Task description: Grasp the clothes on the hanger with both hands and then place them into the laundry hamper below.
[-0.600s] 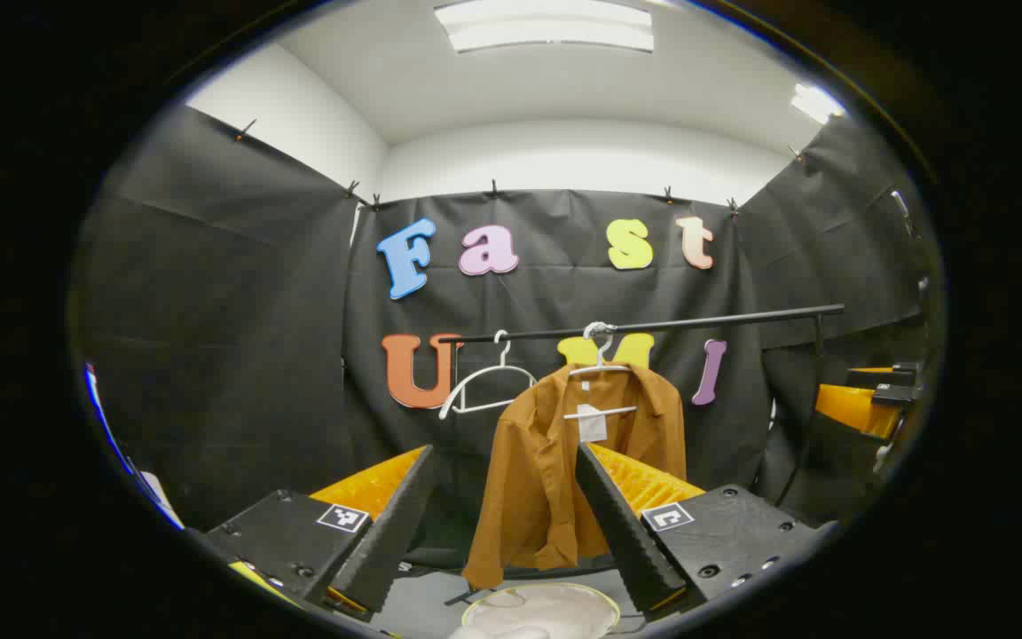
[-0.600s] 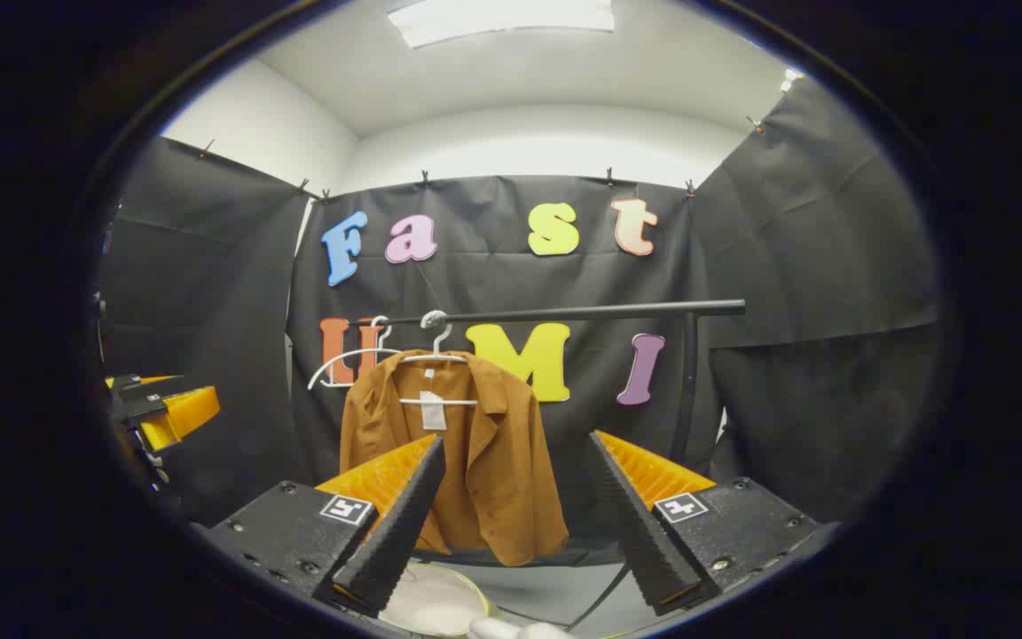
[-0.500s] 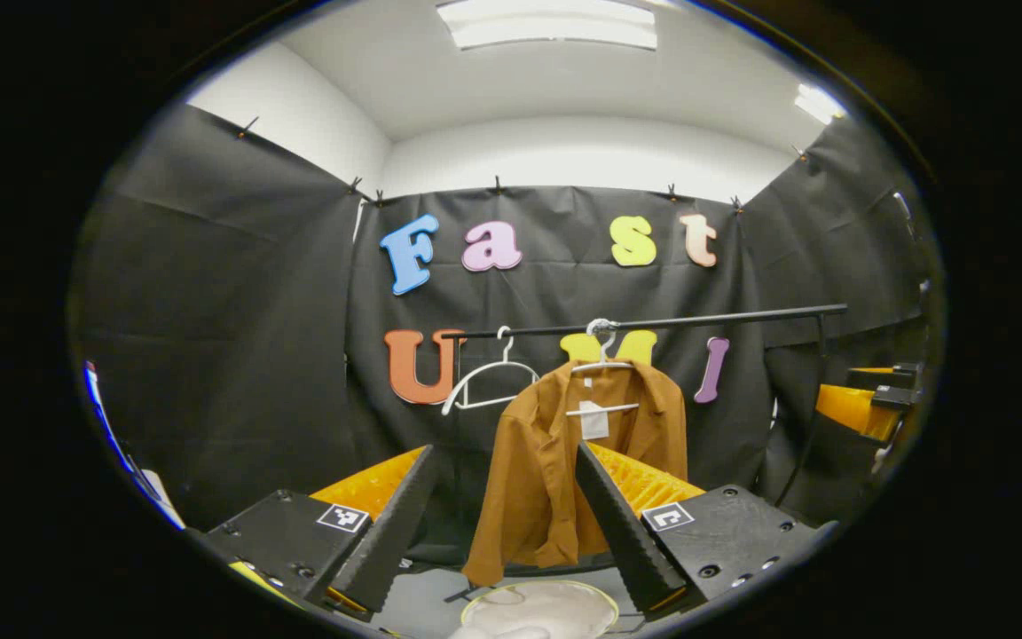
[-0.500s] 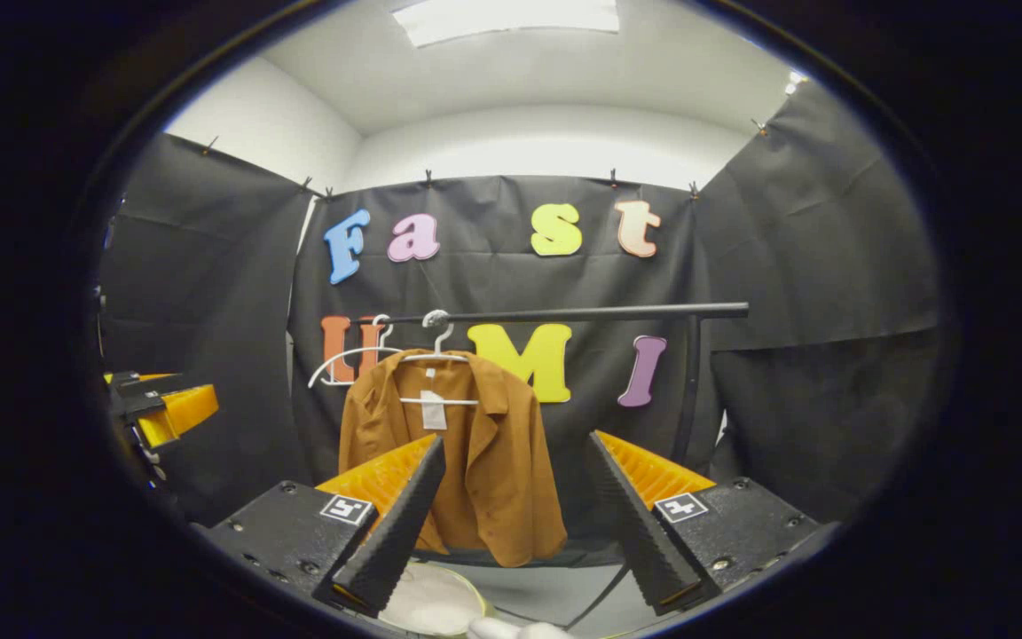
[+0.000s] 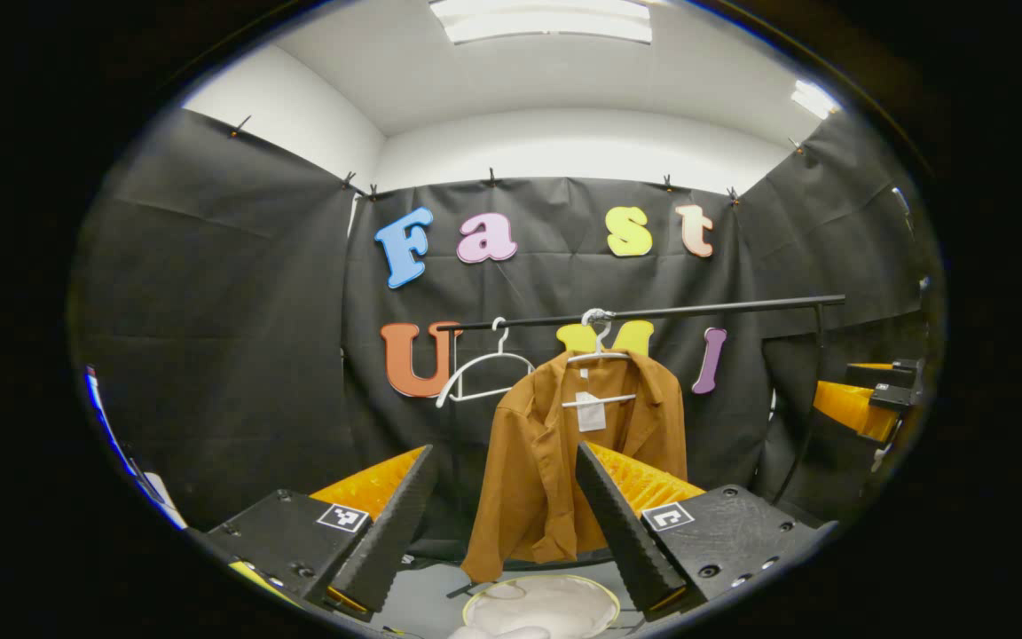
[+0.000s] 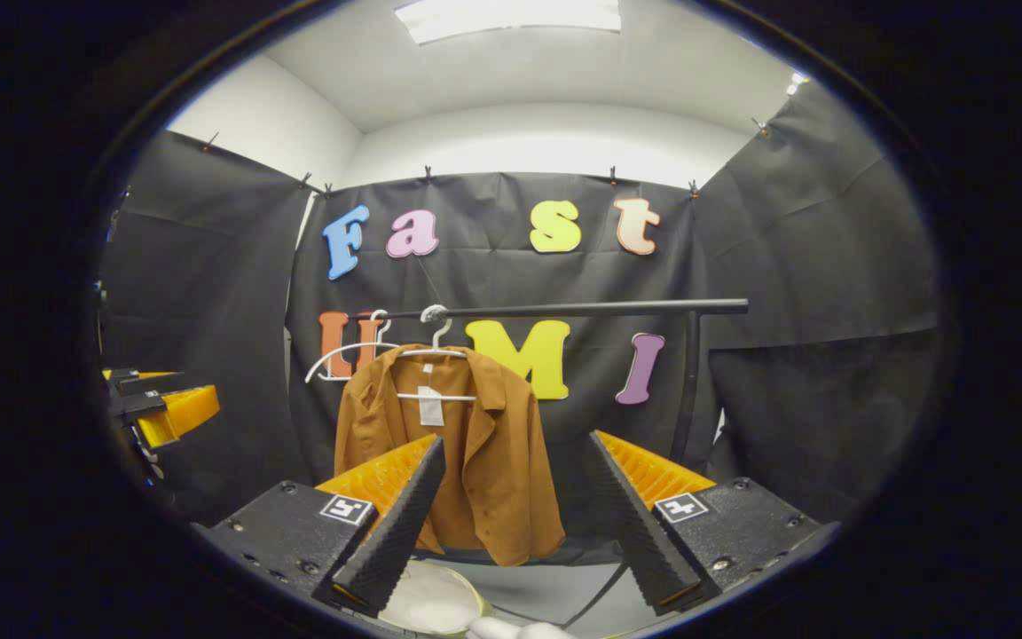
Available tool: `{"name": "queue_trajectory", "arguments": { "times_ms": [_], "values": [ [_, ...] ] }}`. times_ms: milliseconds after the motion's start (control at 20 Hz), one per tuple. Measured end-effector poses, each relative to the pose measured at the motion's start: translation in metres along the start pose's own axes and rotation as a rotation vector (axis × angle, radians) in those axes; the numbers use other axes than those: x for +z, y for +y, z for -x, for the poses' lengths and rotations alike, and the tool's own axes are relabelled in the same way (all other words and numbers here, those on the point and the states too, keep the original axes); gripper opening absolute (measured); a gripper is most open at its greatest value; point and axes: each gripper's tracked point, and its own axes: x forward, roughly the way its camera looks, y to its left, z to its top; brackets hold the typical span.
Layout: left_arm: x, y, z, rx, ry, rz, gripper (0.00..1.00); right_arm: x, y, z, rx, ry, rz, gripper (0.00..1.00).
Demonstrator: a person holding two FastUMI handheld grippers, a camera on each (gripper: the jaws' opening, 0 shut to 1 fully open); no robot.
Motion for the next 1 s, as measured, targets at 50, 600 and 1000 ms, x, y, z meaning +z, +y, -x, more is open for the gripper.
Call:
{"name": "queue_trajectory", "arguments": {
  "times_ms": [50, 600, 1000],
  "values": [
    [0.0, 0.001, -0.001, -0.001, 0.001, -0.001, 1.0, -0.001, 0.0, -0.001, -0.003, 0.003, 0.0, 1.0],
    [-0.032, -0.026, -0.091, -0.054, -0.018, 0.047, 1.0, -0.044, 0.005, -0.078, 0.087, 0.081, -0.037, 0.99],
    [-0.103, -0.041, -0.216, -0.069, 0.012, 0.035, 1.0, -0.078, 0.004, -0.163, 0.17, 0.155, -0.052, 1.0]
  ]
}}
